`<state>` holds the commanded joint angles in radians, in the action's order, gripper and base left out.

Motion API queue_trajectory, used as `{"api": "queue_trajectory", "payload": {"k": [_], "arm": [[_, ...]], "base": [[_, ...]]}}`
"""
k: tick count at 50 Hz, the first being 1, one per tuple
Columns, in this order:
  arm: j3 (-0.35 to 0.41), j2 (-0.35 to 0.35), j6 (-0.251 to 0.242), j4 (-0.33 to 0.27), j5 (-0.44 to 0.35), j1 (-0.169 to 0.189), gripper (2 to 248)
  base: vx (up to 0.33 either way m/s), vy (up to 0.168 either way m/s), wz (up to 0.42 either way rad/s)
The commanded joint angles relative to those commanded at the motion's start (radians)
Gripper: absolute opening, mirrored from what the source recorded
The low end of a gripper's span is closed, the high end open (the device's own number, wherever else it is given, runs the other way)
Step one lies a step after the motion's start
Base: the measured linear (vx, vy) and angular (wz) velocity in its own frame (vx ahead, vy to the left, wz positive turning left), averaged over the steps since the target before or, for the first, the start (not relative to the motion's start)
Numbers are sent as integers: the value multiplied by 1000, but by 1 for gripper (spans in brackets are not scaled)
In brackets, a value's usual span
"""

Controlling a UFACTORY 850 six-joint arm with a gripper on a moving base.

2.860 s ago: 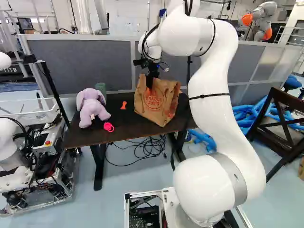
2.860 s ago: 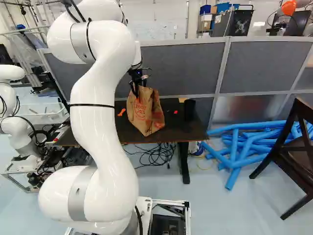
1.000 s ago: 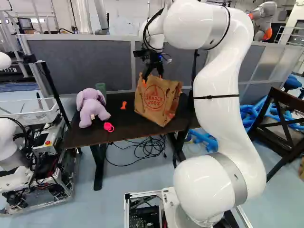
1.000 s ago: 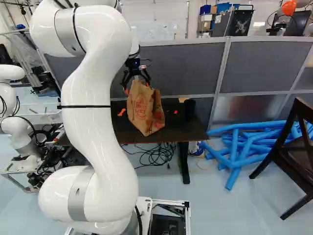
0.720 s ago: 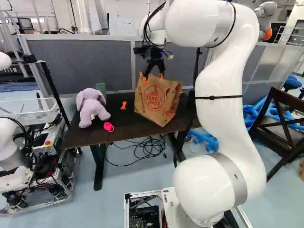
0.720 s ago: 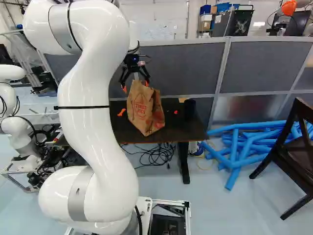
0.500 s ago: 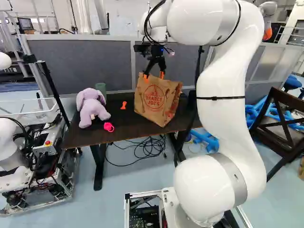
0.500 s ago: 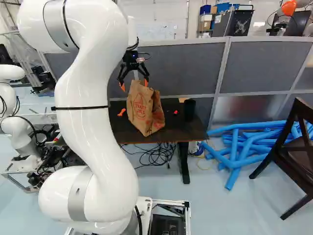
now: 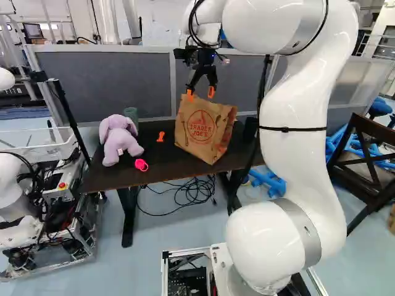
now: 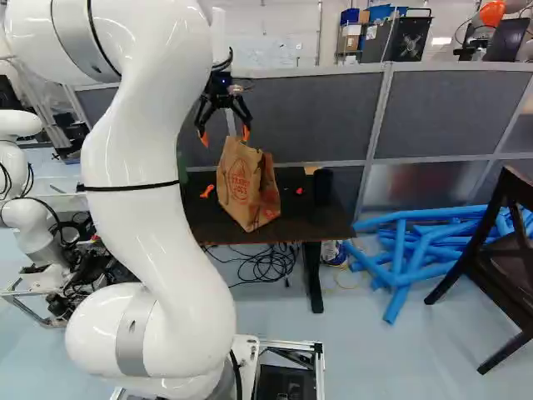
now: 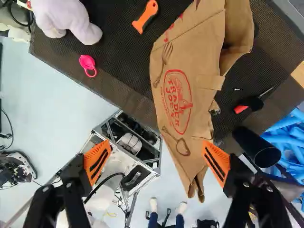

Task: Pick up the bag on the ground and place it on the table

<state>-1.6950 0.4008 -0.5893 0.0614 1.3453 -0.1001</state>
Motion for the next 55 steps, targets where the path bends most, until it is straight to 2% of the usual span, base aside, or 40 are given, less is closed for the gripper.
{"api": "queue_trajectory", "payload": {"k": [13,55], "arm": [[-4,-19,0,2,2,0,247],[-5,-20,0,2,2,0,247]], "base": [[0,0,0],[0,0,0]]}}
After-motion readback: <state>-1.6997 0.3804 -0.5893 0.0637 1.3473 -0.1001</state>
